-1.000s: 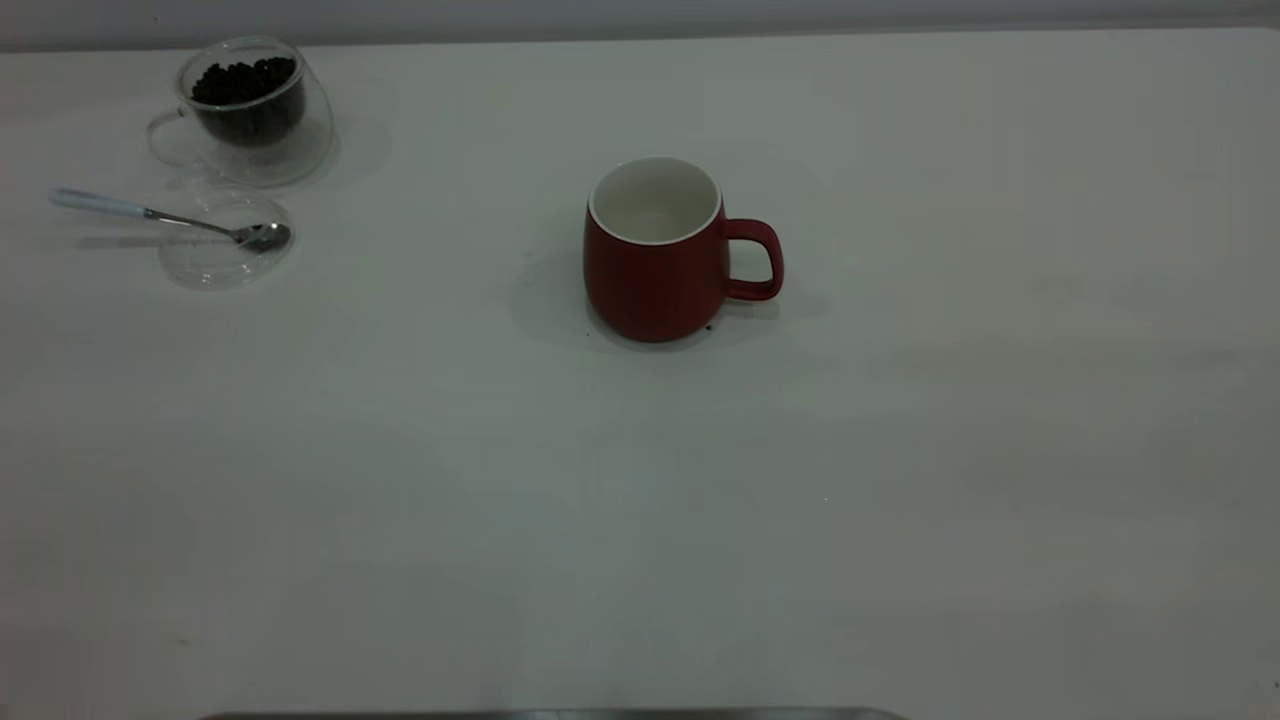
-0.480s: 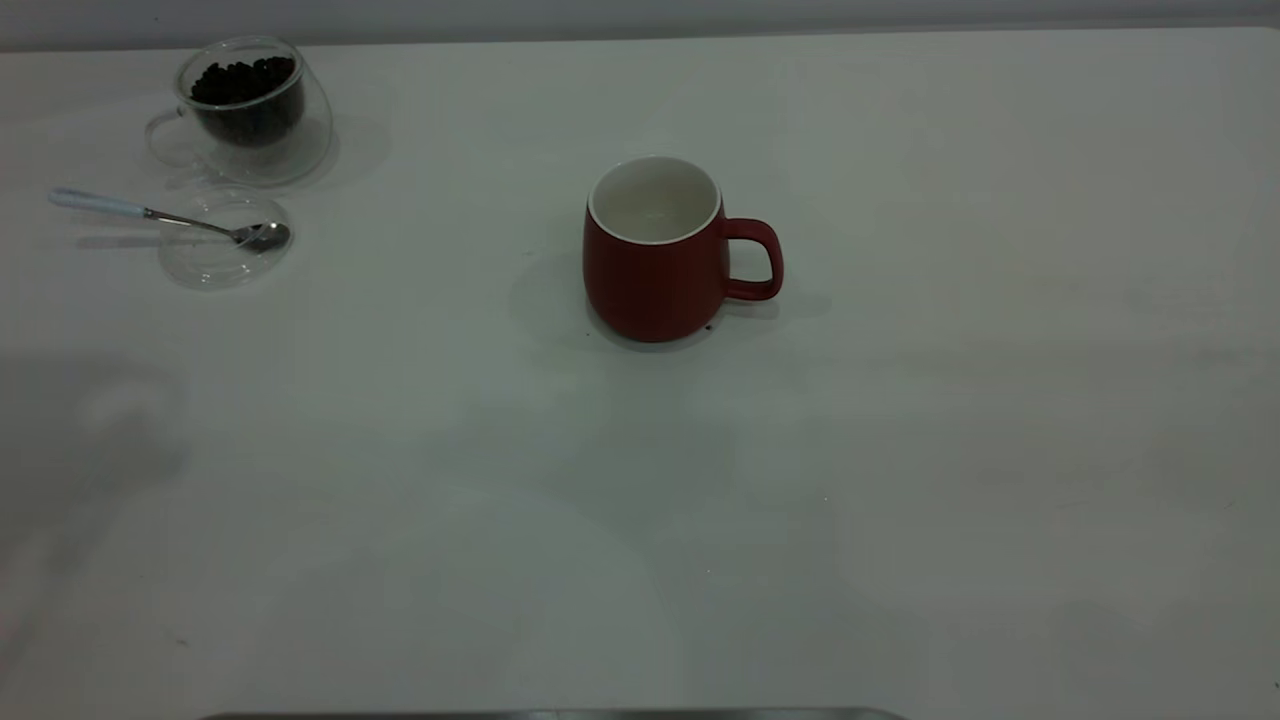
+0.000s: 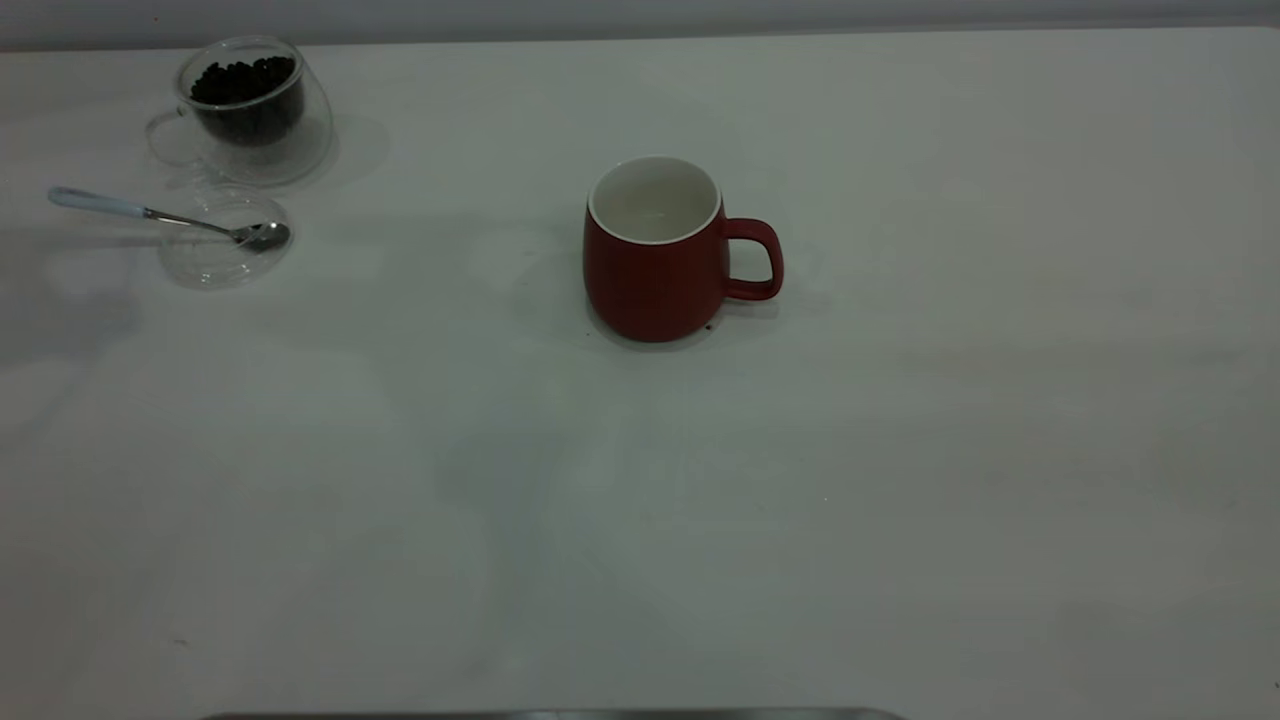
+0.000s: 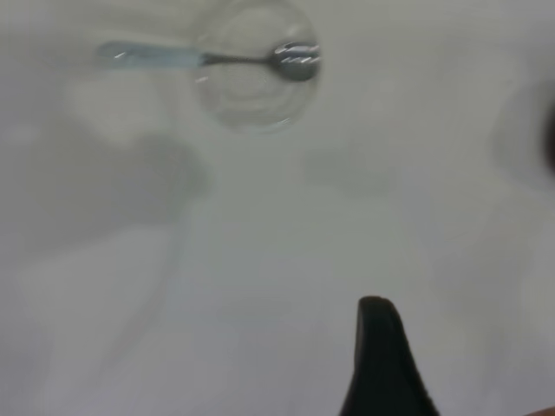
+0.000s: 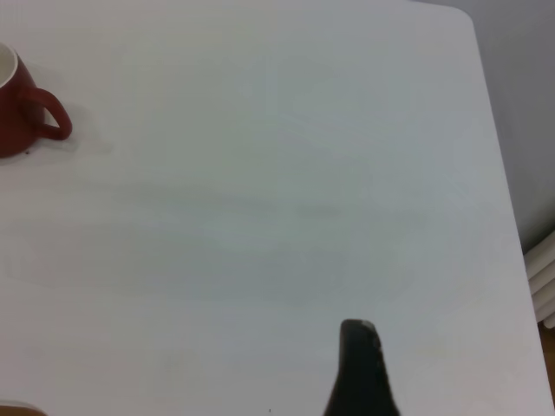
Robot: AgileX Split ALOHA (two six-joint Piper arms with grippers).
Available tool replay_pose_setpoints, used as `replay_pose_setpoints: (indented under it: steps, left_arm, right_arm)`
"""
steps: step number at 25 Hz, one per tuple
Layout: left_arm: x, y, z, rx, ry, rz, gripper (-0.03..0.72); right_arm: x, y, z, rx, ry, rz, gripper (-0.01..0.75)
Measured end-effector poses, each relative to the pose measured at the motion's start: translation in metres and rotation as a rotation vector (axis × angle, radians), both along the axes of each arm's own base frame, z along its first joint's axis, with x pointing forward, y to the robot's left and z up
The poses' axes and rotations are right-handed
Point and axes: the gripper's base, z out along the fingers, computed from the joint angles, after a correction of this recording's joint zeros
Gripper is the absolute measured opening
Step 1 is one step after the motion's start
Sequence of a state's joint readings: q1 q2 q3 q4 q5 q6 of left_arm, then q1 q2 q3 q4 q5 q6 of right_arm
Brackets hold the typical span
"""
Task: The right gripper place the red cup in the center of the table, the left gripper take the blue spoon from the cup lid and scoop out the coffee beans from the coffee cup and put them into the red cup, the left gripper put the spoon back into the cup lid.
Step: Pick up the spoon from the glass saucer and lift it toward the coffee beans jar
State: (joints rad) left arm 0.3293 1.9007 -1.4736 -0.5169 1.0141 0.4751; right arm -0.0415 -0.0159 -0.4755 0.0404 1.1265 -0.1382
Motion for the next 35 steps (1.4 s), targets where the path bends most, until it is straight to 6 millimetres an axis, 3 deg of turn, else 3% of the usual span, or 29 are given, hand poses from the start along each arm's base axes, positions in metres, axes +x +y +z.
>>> replay_pose_setpoints:
  steps: [4,8,16,28,35]
  left_arm:
    - [0.018,0.037,-0.031,-0.113,0.003,0.029,0.537]
    - [0.026,0.06,-0.061,-0.151,0.047,0.001,0.537]
    - [0.048,0.075,-0.118,-0.144,0.127,-0.05,0.537]
    - [0.083,0.092,-0.165,-0.131,0.095,-0.076,0.537]
    - [0.093,0.096,-0.197,-0.14,0.087,-0.085,0.537]
  right_arm:
    - [0.0,0.0,0.0,0.0,0.0,0.0,0.59]
    - [0.0,0.0,0.0,0.0,0.0,0.0,0.59]
    - [0.0,0.0,0.0,0.0,0.0,0.0,0.59]
    - [0.0,0.0,0.0,0.0,0.0,0.0,0.59]
    - [0.0,0.0,0.0,0.0,0.0,0.0,0.59]
